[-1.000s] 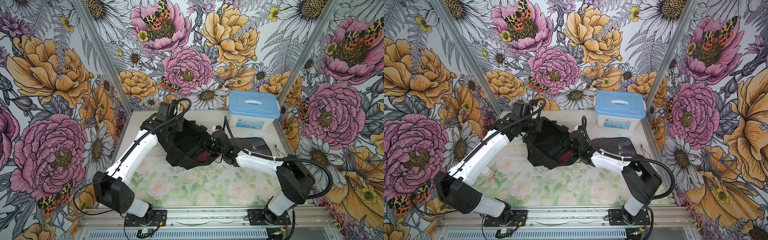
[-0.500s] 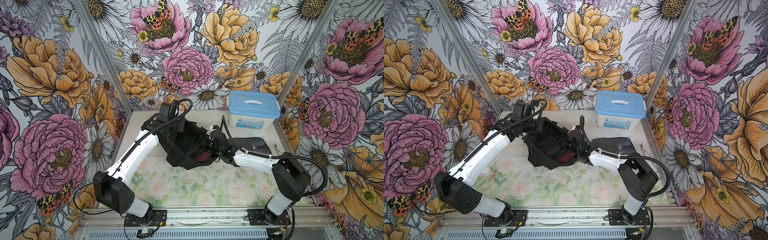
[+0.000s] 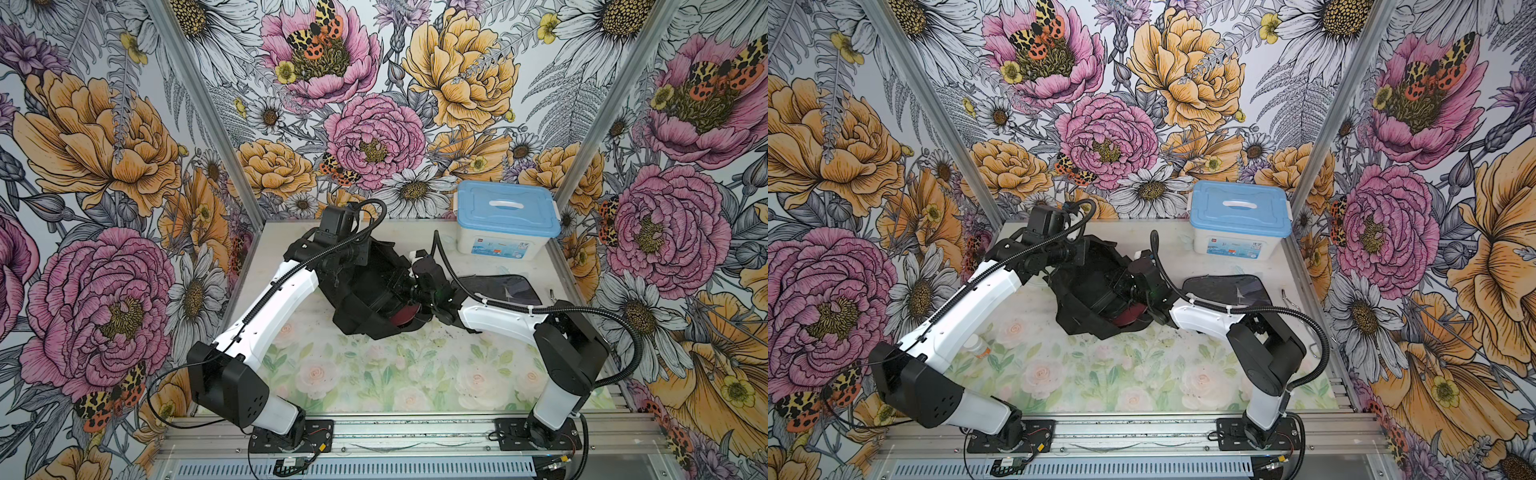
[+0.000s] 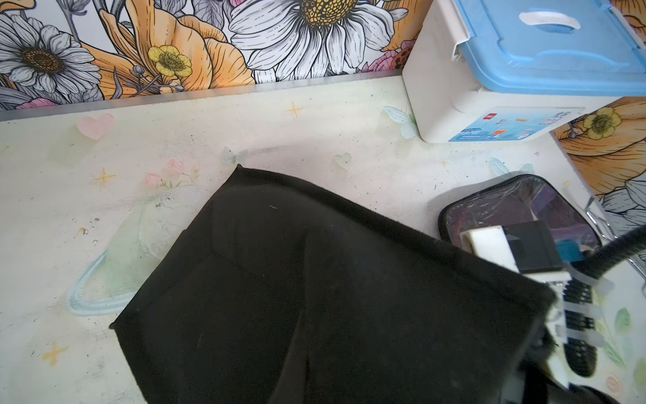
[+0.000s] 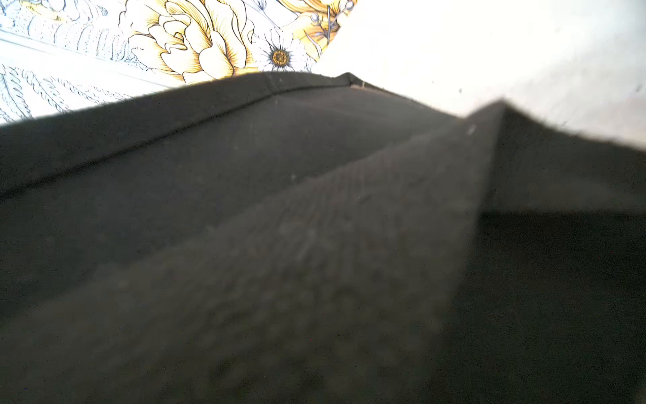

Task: Remove the ping pong set from the canvas bag
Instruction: Pick up the ping pong set from the canvas bag.

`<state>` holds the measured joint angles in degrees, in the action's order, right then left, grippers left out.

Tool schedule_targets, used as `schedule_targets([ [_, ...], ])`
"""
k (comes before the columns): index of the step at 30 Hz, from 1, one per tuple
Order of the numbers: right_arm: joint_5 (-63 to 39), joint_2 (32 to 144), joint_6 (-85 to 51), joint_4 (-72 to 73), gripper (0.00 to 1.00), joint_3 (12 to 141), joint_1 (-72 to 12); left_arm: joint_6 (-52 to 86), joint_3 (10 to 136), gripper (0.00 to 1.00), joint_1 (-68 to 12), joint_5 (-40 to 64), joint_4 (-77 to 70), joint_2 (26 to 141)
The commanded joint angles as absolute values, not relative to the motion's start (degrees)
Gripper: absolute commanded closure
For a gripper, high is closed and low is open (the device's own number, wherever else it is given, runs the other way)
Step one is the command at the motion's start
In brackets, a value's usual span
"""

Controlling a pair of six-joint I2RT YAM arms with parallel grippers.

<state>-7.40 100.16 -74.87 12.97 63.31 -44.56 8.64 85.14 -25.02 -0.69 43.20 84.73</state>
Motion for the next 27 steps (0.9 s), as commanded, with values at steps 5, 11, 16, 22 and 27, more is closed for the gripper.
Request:
schedule_targets([
  [5, -7.8, 99.1, -69.8, 10.9, 0.81, 68.1, -45.2, 9.7, 86.4, 1.0, -27.3, 3.0, 34.7, 82.7],
  [11, -6.3, 96.0, -66.7, 8.6, 0.85, 68.6, -45.2, 9.7, 85.9, 1.0, -27.2, 1.4, 34.6, 82.8],
  [16, -4.8, 93.1, -64.3, 7.2, 0.88, 68.6, -45.2, 10.0, 85.5, 1.0, -26.6, 0.4, 34.6, 83.2],
  [22, -2.2, 89.5, -60.6, 4.2, 0.89, 69.5, -45.1, 10.4, 84.9, 1.0, -25.8, 0.0, 34.6, 83.5],
  [27, -0.1, 86.9, -58.1, 1.8, 0.9, 70.3, -45.1, 10.6, 84.6, 1.0, -25.1, 0.0, 34.6, 83.6],
])
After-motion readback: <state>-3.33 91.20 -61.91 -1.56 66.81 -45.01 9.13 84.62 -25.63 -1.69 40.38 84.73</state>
